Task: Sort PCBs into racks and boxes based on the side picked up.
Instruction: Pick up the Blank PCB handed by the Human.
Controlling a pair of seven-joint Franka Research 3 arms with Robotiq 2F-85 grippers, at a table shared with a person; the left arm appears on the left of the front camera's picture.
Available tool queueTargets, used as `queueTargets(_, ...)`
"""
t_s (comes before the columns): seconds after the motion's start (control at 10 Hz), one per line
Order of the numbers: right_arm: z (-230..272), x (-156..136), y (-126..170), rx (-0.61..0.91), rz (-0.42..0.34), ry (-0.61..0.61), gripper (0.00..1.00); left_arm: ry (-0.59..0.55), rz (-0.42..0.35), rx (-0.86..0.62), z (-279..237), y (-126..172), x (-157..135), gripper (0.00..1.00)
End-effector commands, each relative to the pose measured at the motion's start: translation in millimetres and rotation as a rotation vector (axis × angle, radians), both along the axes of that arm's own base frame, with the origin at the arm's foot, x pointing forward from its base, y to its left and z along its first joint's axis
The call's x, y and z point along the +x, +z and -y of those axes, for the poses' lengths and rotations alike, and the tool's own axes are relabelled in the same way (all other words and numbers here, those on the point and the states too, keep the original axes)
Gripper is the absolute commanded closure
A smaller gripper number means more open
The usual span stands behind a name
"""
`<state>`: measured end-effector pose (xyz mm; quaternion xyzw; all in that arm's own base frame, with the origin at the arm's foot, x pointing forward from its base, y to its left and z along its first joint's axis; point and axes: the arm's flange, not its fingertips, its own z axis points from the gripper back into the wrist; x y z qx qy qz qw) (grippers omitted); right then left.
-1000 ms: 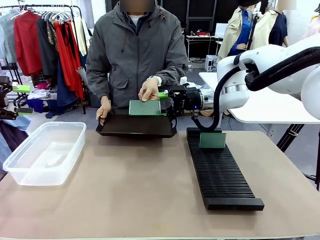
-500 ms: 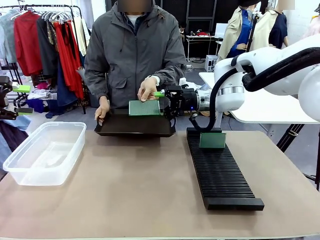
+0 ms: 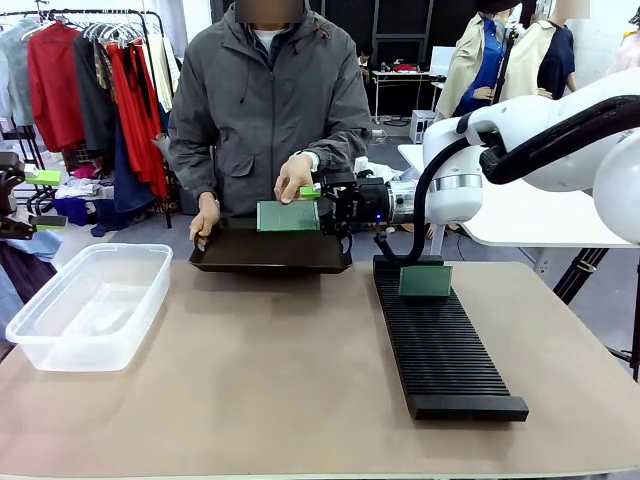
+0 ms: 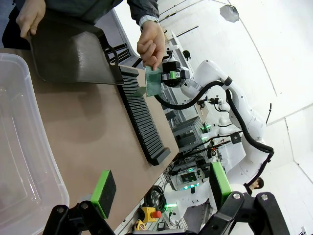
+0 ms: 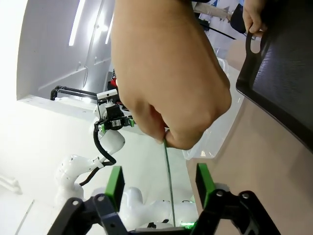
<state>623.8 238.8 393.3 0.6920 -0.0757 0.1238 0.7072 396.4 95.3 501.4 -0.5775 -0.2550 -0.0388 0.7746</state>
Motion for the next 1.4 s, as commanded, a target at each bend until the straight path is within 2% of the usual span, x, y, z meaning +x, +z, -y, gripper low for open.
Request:
queueTargets(0.0,-8.8,-1.9,-1.5,0.022,0.025,-0.041,0.31,-0.003,-0.004,0.001,-0.1,1.1,-1.1,0.00)
queueTargets(0.3,-9.2,1.2,-2.5,0.024,0.014,-0.050,0.54,-0.003,-0.004,0.001,-0.1,1.1,-1.1,0.00)
queueTargets(0.6,-7.7,3.7,-4.1,0.025,-0.007,-0.053,0.91,-0.003,-0.004,0.001,-0.1,1.1,-1.1,0.00)
queueTargets(0.7,-7.8,4.0,-4.4,0.026,-0.010,-0.051,1.00,-0.003,-0.004,0.001,-0.1,1.1,-1.1,0.00)
queueTargets(1.0,-8.0,5.5,-6.0,0.022,-0.025,-0.049,1.00,-0.003,-0.004,0.001,-0.1,1.1,-1.1,0.00)
queueTargets(1.2,-8.7,6.9,-8.5,-0.041,-0.044,-0.017,1.00,-0.003,-0.004,0.001,-0.1,1.1,-1.1,0.00)
queueTargets(1.3,-2.0,2.3,-7.6,0.002,-0.018,-0.023,1.00,-0.003,-0.004,0.001,-0.1,1.1,-1.1,0.00)
